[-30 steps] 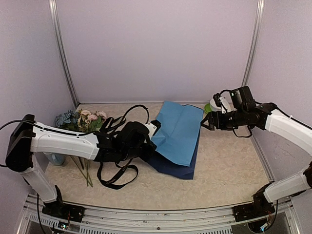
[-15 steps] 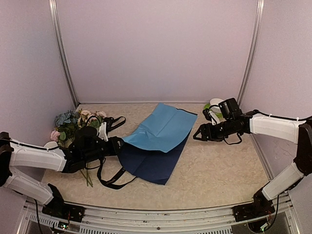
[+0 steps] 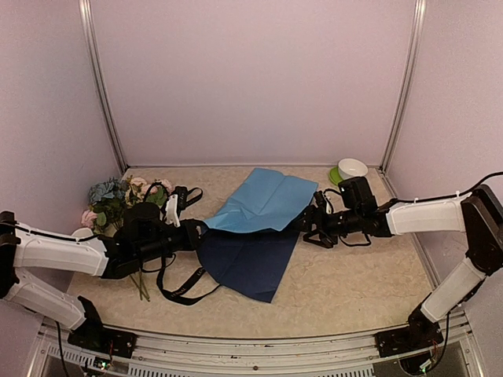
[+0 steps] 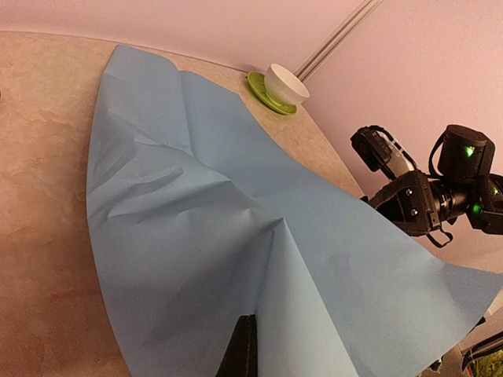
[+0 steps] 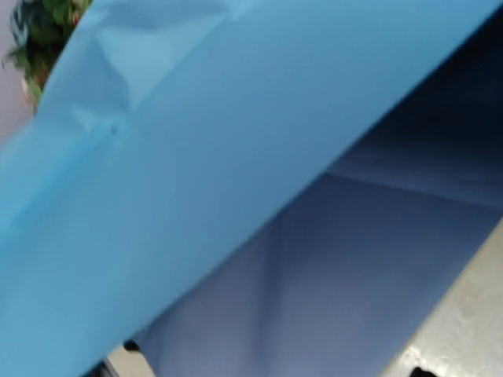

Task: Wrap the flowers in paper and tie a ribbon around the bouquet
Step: Pass from the left arm to the right

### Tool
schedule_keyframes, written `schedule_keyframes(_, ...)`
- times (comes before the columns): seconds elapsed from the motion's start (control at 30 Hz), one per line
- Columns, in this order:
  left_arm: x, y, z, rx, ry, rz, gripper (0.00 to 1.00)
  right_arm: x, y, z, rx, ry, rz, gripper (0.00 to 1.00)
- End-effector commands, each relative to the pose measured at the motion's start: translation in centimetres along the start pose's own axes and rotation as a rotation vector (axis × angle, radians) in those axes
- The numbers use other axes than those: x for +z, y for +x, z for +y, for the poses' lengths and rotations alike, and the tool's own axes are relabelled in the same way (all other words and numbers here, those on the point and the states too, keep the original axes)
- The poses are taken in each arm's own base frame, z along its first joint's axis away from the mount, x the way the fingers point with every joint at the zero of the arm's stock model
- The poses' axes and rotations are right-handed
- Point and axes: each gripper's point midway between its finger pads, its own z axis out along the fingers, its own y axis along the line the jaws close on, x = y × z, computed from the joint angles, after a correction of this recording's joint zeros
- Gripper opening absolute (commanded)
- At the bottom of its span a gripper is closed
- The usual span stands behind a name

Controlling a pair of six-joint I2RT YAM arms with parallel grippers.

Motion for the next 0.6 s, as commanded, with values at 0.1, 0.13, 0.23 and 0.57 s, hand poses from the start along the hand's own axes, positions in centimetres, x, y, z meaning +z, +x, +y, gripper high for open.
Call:
schedule_keyframes(0.1, 0.3, -0.5, -1.0, 0.027, 0.026, -0.018, 0.00, -2.8, -2.7, 0.1, 0.202, -0.032, -0.228, 0.83)
schedule_keyframes(0.13, 0.4, -0.4, -1.1, 0.030, 0.028, -0.017, 0.00, -2.9, -2.9, 0.0, 0.231, -0.040, -0.247, 0.82)
schedule_keyframes(0.23, 0.4, -0.4, -1.2, 0.032, 0.031, -0.016, 0.00, -2.1, -2.7, -0.2, 0.290, -0.076, -0.238, 0.80)
schedule_keyframes(0.57, 0.7, 0.0, -1.4, 0.038, 0.038, -0.009, 0.00, 1.6, -5.0, 0.4, 0.297, -0.106, -0.208, 0.79)
